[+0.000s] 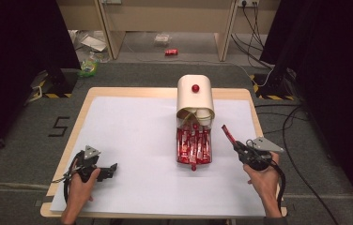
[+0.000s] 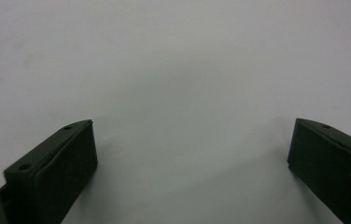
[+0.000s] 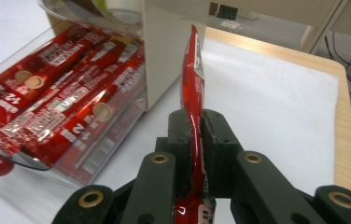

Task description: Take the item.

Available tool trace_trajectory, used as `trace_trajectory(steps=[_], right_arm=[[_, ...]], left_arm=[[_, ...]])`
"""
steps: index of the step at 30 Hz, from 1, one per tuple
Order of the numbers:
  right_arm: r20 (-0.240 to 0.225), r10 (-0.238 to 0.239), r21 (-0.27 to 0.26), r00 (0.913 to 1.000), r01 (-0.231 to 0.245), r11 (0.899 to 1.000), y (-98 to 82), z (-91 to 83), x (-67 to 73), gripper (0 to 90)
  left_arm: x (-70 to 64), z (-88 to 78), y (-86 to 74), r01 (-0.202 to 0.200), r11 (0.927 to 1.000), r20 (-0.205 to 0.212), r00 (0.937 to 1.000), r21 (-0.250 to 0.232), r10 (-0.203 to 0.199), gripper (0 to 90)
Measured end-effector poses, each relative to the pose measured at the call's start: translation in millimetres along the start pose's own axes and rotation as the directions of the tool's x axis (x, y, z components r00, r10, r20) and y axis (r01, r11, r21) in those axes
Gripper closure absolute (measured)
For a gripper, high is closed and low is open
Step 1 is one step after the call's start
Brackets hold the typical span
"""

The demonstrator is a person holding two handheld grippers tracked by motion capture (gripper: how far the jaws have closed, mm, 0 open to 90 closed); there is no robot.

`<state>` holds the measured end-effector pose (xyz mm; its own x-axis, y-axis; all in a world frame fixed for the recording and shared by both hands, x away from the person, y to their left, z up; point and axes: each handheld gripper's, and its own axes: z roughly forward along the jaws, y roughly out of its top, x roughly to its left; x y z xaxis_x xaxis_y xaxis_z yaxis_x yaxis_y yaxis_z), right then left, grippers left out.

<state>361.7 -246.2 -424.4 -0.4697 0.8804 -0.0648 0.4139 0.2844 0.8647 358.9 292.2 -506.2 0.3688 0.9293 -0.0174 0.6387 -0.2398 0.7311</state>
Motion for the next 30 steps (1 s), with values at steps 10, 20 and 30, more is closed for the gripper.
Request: trace_trajectory(steps=[10, 20, 30], right_arm=[[0.034, 0.027, -0.011, 0.9991, -0.027, 1.0, -5.0, 1.7, -12.0, 82.6], [0.049, 0.043, 0.0, 0.9979, -0.043, 0.999, -8.0, 17.0, -16.8, 82.5], [0.078, 0.063, 0.0, 0.9949, -0.063, 0.998, -13.0, 21.0, -27.2, 82.3]], left_arm=[[0.0, 0.0, 0.0, -0.001, 1.0, 0.0, 1.0, 0.0, 0.001, 0.8], [0.1, 0.1, 0.0, 0.0, 1.0, 0.0, 1.0, 0.0, 0.0, 0.7], [0.1, 0.2, 0.1, 0.0, 1.0, -0.001, 1.0, 0.001, 0.0, 0.6]])
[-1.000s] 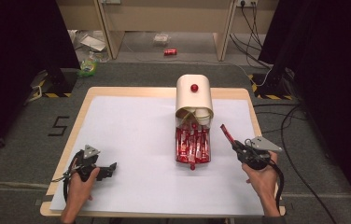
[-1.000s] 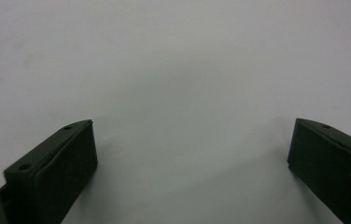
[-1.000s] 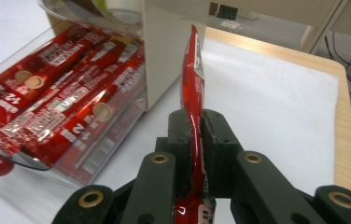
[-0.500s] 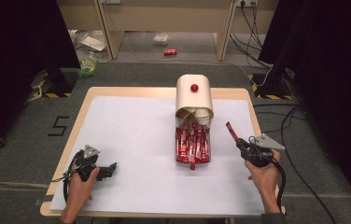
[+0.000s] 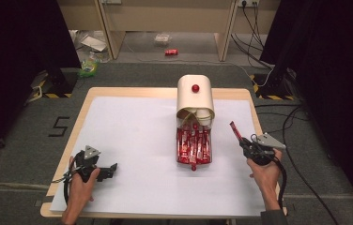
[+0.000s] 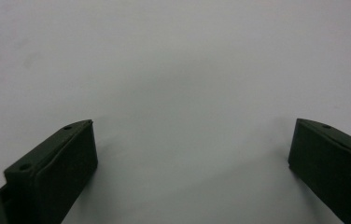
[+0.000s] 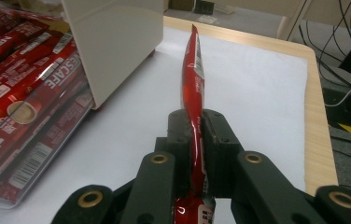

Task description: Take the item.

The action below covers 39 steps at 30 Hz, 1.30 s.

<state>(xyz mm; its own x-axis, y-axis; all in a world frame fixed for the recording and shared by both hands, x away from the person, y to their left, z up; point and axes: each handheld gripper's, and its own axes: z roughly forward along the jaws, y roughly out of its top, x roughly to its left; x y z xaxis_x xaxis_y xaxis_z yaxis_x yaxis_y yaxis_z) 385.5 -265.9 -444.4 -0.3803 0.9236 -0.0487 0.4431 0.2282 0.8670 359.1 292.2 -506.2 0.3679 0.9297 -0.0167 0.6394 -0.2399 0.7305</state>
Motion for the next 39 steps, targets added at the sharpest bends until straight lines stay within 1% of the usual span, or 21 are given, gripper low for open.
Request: trace_trajectory(steps=[5, 8, 9, 13, 16, 19, 20, 24, 25, 30, 36, 39], right_arm=[[0.005, 0.004, 0.009, 1.0, -0.004, 1.0, -2.1, 2.4, -2.4, 82.3], [0.005, 0.0, 0.017, 1.0, 0.0, 1.0, -3.7, 4.7, -2.4, 82.4], [0.008, -0.007, 0.023, 0.9999, 0.007, 1.0, -4.3, 5.5, -2.4, 82.4], [0.01, -0.006, 0.033, 0.9999, 0.005, 0.999, -6.9, 10.4, -2.7, 82.4], [0.0, -0.009, 0.048, 1.0, 0.009, 0.999, -9.6, 14.7, -0.6, 82.4], [-0.001, -0.01, 0.052, 1.0, 0.01, 0.999, -10.1, 16.4, 1.1, 82.4], [-0.007, -0.017, 0.054, 0.9998, 0.018, 0.998, -10.8, 17.5, 2.1, 82.3], [-0.008, -0.024, 0.06, 0.9997, 0.025, 0.998, -12.0, 19.5, 2.3, 82.2], [-0.008, -0.023, 0.071, 0.9997, 0.024, 0.997, -13.7, 21.3, 3.0, 82.1], [-0.015, -0.024, 0.088, 0.9996, 0.025, 0.996, -16.9, 25.5, 4.1, 82.0], [-0.023, -0.028, 0.094, 0.9993, 0.03, 0.995, -18.8, 28.5, 4.2, 81.6], [-0.018, -0.03, 0.097, 0.9994, 0.032, 0.995, -19.0, 29.7, 3.3, 81.5]], left_arm=[[0.0, 0.0, 0.0, 0.0, 1.0, 0.0, 1.0, 0.0, 0.0, 0.6], [0.1, 0.0, 0.0, 0.0, 1.0, 0.0, 1.0, 0.0, 0.0, 0.6], [0.0, 0.0, -0.1, 0.0, 1.0, 0.0, 1.0, 0.0, 0.0, 0.6], [0.1, 0.0, 0.0, 0.001, 1.0, 0.0, 1.0, 0.0, -0.001, 0.6], [0.0, 0.0, -0.1, 0.0, 1.0, 0.0, 1.0, 0.0, 0.0, 0.6], [0.0, 0.0, 0.0, 0.0, 1.0, 0.0, 1.0, 0.0, 0.0, 0.6], [0.0, 0.0, -0.1, 0.0, 1.0, 0.0, 1.0, 0.0, 0.0, 0.5], [0.0, -0.1, -0.1, 0.0, 1.0, 0.0, 1.0, 0.0, 0.0, 0.6], [0.0, 0.0, 0.0, 0.0, 1.0, 0.0, 1.0, 0.0, 0.0, 0.6], [0.0, -0.1, -0.1, -0.001, 1.0, -0.001, 1.0, 0.0, 0.001, 0.6], [0.0, 0.0, 0.0, 0.0, 1.0, -0.001, 1.0, 0.0, 0.0, 0.5], [-0.1, -0.1, -0.1, -0.001, 1.0, -0.002, 1.0, 0.0, 0.001, 0.6]])
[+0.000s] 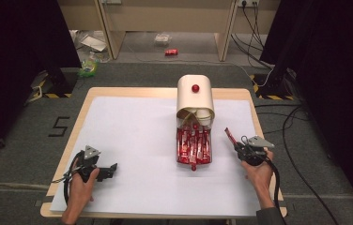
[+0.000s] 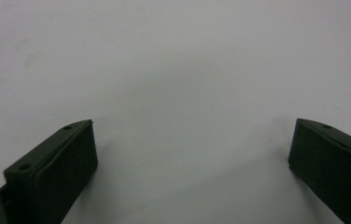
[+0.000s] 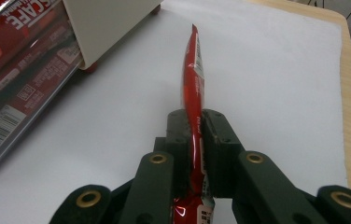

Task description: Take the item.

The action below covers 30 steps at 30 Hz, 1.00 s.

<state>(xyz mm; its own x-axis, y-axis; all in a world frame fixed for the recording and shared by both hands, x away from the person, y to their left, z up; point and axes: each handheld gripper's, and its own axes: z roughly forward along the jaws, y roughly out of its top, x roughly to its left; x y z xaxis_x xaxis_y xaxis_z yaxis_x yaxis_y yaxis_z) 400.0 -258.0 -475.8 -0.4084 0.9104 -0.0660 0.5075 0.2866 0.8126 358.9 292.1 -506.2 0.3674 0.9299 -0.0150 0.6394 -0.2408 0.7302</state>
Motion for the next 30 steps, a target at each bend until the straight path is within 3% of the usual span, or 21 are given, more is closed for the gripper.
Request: trace_trajectory(steps=[30], right_arm=[[-0.02, -0.02, 0.039, 0.9996, 0.021, 0.999, -3.8, 7.6, 7.0, 80.7]], left_arm=[[-0.1, -0.1, 0.0, -0.001, 1.0, -0.001, 1.0, 0.0, 0.001, 0.6]])
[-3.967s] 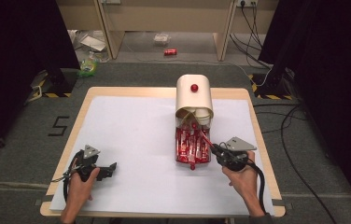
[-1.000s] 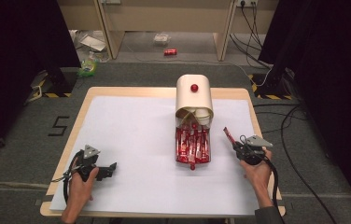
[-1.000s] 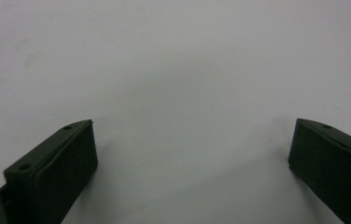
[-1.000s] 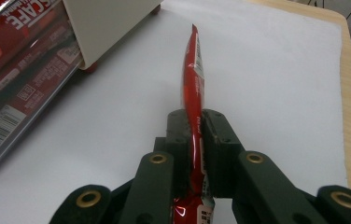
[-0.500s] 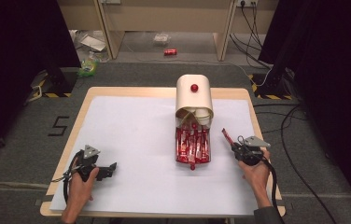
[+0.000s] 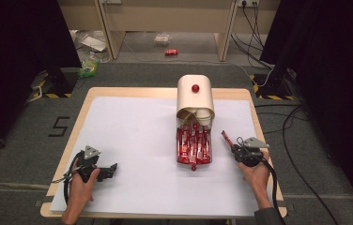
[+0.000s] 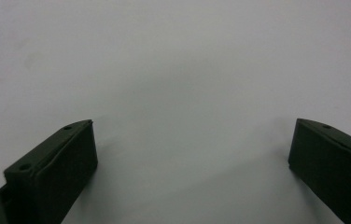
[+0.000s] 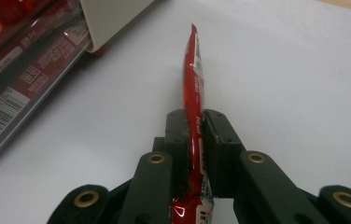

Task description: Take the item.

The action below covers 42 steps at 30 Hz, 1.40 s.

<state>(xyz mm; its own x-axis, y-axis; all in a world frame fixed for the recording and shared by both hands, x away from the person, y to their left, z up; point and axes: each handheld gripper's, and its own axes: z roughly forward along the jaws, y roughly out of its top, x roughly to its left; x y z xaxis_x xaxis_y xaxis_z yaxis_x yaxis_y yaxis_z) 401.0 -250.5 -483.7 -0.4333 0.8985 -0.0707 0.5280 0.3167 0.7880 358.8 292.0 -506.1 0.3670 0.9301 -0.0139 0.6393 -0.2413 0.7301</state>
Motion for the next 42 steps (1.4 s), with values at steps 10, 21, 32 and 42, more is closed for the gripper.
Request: trace_trajectory(steps=[10, 21, 32, 42], right_arm=[[-0.001, 0.013, 0.006, 0.9999, -0.013, 1.0, -1.0, 0.4, -0.9, 78.8], [0.007, 0.043, -0.019, 0.9991, -0.043, 0.999, 0.8, -2.0, -1.7, 68.0], [0.024, 0.062, -0.054, 0.9978, -0.06, 0.997, 4.6, -6.9, -2.9, 54.2], [0.025, 0.061, -0.069, 0.9978, -0.059, 0.996, 8.4, -9.8, 0.5, 44.4]], left_arm=[[-0.1, 0.0, 0.0, 0.0, 1.0, 0.0, 1.0, 0.0, 0.0, 0.6], [0.0, 0.0, 0.0, 0.0, 1.0, 0.0, 1.0, 0.0, 0.0, 0.6], [0.0, 0.0, 0.0, 0.0, 1.0, 0.0, 1.0, 0.0, 0.0, 0.6], [0.0, 0.0, 0.0, 0.0, 1.0, 0.0, 1.0, 0.0, 0.0, 0.6]])
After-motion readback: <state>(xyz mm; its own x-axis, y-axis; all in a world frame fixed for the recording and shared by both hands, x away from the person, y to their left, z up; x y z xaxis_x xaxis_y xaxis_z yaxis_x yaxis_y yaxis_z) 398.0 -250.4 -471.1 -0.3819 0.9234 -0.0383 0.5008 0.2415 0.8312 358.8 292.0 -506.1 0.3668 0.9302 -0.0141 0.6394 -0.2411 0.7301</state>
